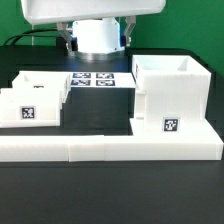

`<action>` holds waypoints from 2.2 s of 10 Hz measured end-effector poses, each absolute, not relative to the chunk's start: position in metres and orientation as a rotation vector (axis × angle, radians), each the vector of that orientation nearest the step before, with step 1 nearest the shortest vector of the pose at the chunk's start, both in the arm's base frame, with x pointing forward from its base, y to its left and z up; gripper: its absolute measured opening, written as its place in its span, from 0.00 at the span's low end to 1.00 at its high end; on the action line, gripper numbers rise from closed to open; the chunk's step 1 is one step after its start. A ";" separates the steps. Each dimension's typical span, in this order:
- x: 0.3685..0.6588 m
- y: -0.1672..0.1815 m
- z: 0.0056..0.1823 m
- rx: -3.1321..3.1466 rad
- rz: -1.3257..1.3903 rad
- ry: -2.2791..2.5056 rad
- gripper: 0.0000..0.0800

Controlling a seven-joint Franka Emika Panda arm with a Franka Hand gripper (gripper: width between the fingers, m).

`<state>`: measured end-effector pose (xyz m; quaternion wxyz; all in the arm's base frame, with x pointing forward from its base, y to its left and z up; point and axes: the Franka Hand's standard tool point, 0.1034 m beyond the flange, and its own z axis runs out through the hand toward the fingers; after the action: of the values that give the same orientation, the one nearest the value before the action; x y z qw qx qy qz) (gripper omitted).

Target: Assemble drawer

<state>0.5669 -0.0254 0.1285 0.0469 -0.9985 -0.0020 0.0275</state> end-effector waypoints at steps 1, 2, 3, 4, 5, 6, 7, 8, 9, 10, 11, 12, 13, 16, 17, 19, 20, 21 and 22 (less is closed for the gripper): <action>0.558 -0.031 0.118 -3.059 0.066 -0.055 0.81; 0.550 -0.037 0.112 -3.063 0.082 -0.081 0.81; 0.550 -0.042 0.109 -3.073 0.056 -0.072 0.81; 0.546 -0.050 0.103 -3.080 0.039 -0.073 0.81; 0.541 -0.057 0.095 -3.076 0.046 -0.063 0.81; 0.541 -0.057 0.096 -3.076 0.048 -0.059 0.81; 0.541 -0.056 0.096 -3.076 0.049 -0.061 0.81; 0.541 -0.056 0.095 -3.076 0.050 -0.060 0.81; 0.540 -0.059 0.095 -3.074 0.051 -0.107 0.81; 0.534 -0.073 0.090 -3.067 0.057 -0.192 0.81; 0.526 -0.083 0.082 -3.064 0.065 -0.215 0.81; 0.521 -0.086 0.075 -3.067 0.072 -0.222 0.81; 0.515 -0.087 0.067 -3.073 0.070 -0.227 0.81; 0.507 -0.091 0.041 -3.096 0.068 -0.225 0.81; 0.504 -0.093 0.032 -3.102 0.075 -0.225 0.81; 0.502 -0.096 0.018 -3.118 0.068 -0.227 0.81; 0.502 -0.096 0.012 -3.124 0.062 -0.231 0.81; 0.501 -0.095 0.009 -3.127 0.059 -0.233 0.81; 0.500 -0.095 0.007 -3.126 0.064 -0.232 0.81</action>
Offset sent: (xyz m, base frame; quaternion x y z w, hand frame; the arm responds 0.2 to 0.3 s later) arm -0.0239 -0.0331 -0.0223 -0.0271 0.0254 0.0042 0.9993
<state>0.4996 -0.0945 0.0075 0.0030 -0.9970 -0.0740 0.0205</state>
